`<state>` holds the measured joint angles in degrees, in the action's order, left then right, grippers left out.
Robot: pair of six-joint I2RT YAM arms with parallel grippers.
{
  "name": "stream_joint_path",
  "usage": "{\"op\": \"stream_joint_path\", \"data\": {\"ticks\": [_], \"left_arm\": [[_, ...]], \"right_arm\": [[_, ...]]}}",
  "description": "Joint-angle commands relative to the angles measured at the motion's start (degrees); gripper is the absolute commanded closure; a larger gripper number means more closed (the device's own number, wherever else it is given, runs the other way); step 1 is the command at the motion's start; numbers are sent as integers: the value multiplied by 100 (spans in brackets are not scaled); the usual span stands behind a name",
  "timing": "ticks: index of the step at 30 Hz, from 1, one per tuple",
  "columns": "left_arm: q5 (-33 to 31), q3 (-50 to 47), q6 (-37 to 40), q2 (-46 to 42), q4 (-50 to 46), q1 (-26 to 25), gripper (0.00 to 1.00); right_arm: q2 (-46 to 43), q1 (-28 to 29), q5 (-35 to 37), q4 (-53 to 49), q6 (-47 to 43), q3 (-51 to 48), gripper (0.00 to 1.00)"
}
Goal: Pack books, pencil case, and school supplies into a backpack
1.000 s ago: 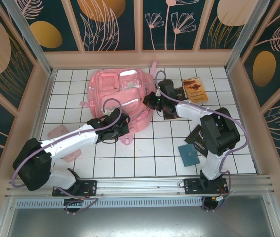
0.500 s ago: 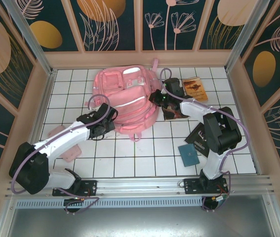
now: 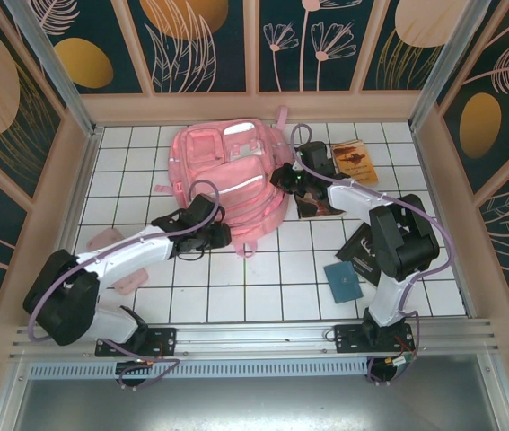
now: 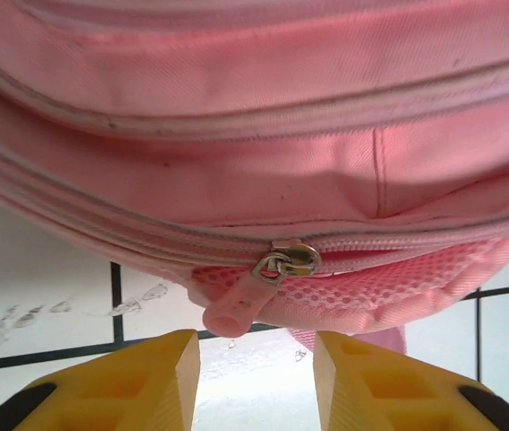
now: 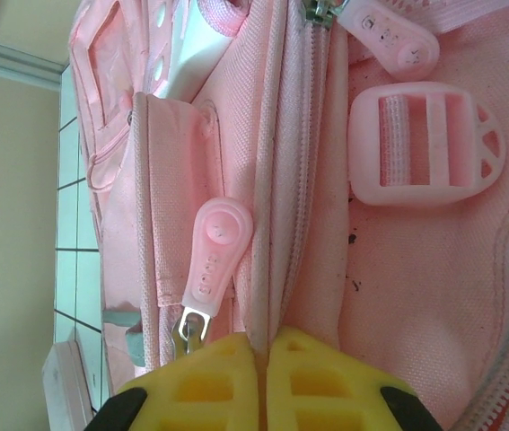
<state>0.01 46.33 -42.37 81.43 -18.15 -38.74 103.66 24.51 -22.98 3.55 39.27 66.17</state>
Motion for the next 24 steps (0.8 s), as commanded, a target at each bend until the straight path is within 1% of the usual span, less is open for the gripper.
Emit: {"op": "stream_joint_path", "data": {"ticks": [1,6,11,13,18,20,22,24], "left_arm": [[-51,59,366,217,194,-12,61],[-496,191,547,396,118,-12,65],[-459,255,706,475,267,-15,74],[-424,254,754,495,324,-19,74],[-406,280,885,582,395,-13,71],[-331,289,906,593,456,-13,72],[-300,289,923,580,497,-15,78],[-381,289,921,544,469,-12,86]], "right_arm": [[-144,-69,-83,193,-95,219,93],[-134,-69,-66,181,-97,234,93],[-102,-69,-27,173,-95,254,93],[-105,-69,-13,167,-103,265,93],[-90,-69,-11,163,-112,269,93],[-88,-67,-21,158,-112,281,93],[-86,-69,-18,146,-112,275,93],[-96,-69,19,130,-130,265,93]]}}
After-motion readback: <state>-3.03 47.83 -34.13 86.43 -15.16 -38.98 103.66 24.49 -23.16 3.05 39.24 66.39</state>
